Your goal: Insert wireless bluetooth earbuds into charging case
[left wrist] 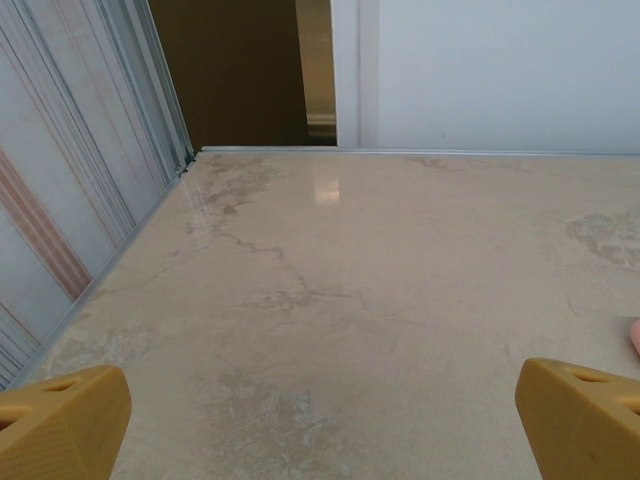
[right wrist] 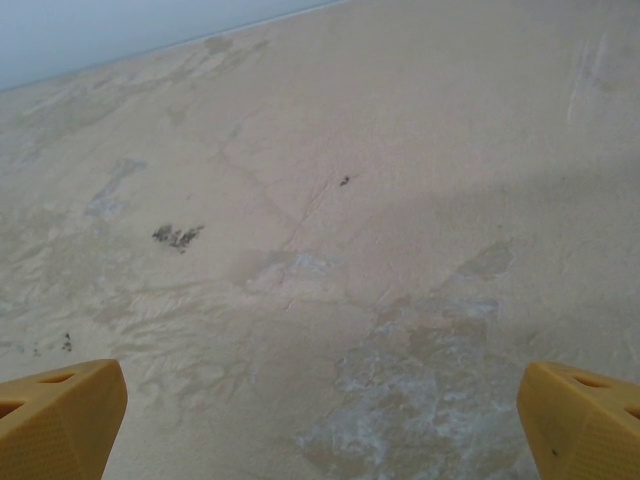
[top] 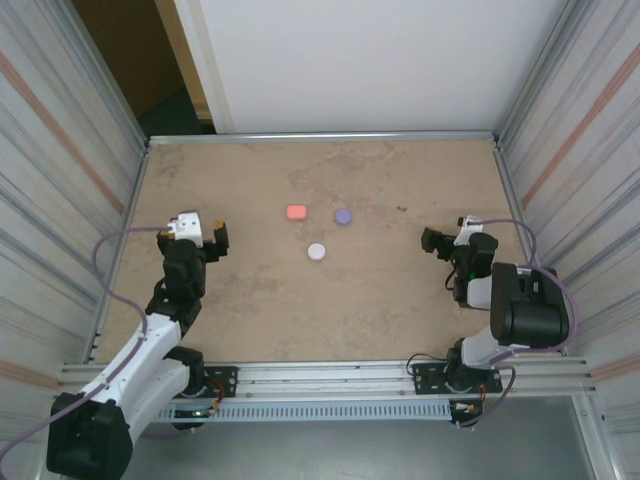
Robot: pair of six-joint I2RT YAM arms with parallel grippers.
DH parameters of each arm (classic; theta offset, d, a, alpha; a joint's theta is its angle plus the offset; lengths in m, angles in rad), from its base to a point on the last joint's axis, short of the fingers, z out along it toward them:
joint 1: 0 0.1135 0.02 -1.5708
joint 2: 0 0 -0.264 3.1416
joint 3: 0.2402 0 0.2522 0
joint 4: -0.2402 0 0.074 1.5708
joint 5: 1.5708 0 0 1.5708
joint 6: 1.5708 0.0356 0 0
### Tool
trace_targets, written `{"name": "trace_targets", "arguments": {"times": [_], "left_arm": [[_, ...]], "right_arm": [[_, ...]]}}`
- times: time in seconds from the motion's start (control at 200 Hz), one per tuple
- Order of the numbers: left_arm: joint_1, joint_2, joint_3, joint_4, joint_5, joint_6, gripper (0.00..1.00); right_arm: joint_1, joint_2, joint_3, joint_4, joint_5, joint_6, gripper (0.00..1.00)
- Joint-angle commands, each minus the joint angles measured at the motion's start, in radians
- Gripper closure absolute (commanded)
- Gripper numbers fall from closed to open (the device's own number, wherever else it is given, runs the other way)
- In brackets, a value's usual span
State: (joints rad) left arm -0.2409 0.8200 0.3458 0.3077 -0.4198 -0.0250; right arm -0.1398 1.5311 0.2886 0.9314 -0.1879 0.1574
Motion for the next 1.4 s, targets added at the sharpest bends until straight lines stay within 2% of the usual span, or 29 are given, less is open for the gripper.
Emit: {"name": "trace_targets", "arguments": {"times": [0.0, 0.155, 0.241, 0.316, 0.601, 0.802, 0.862, 0.992, 1.092, 1.393], "left_arm": [[0.012, 0.029, -0.01, 0.081, 0.001, 0.019, 0.01], [0.024, 0.093, -0.017, 0.126, -0.033, 0.036, 0.01], [0.032, 0.132, -0.027, 0.179, -0.035, 0.071, 0.01], [0.039, 0.168, -0.04, 0.24, -0.008, 0.109, 0.01], [0.052, 0.398, -0.086, 0.505, 0.052, 0.183, 0.01], [0.06, 0.521, -0.121, 0.697, 0.127, 0.174, 0.01], [0.086, 0.573, -0.128, 0.745, 0.175, 0.15, 0.01], [0.146, 0.731, -0.153, 0.967, 0.224, 0.112, 0.01], [0.162, 0.671, -0.146, 0.857, 0.258, 0.083, 0.01], [0.208, 0.674, -0.095, 0.771, 0.342, 0.06, 0.01]], "right_arm": [[0.006, 0.01, 0.055, -0.008, -0.038, -0.042, 0.01], [0.028, 0.009, 0.092, -0.084, -0.008, -0.063, 0.01], [0.052, 0.011, 0.108, -0.115, 0.048, -0.07, 0.01], [0.07, 0.011, 0.115, -0.126, 0.083, -0.077, 0.01], [0.071, 0.011, 0.113, -0.123, 0.085, -0.078, 0.01], [0.07, 0.01, 0.113, -0.123, 0.085, -0.078, 0.01], [0.071, 0.011, 0.113, -0.123, 0.085, -0.079, 0.01], [0.07, 0.009, 0.113, -0.123, 0.085, -0.079, 0.01], [0.072, 0.012, 0.113, -0.122, 0.085, -0.079, 0.01], [0.072, 0.008, 0.113, -0.122, 0.085, -0.078, 0.01]]}}
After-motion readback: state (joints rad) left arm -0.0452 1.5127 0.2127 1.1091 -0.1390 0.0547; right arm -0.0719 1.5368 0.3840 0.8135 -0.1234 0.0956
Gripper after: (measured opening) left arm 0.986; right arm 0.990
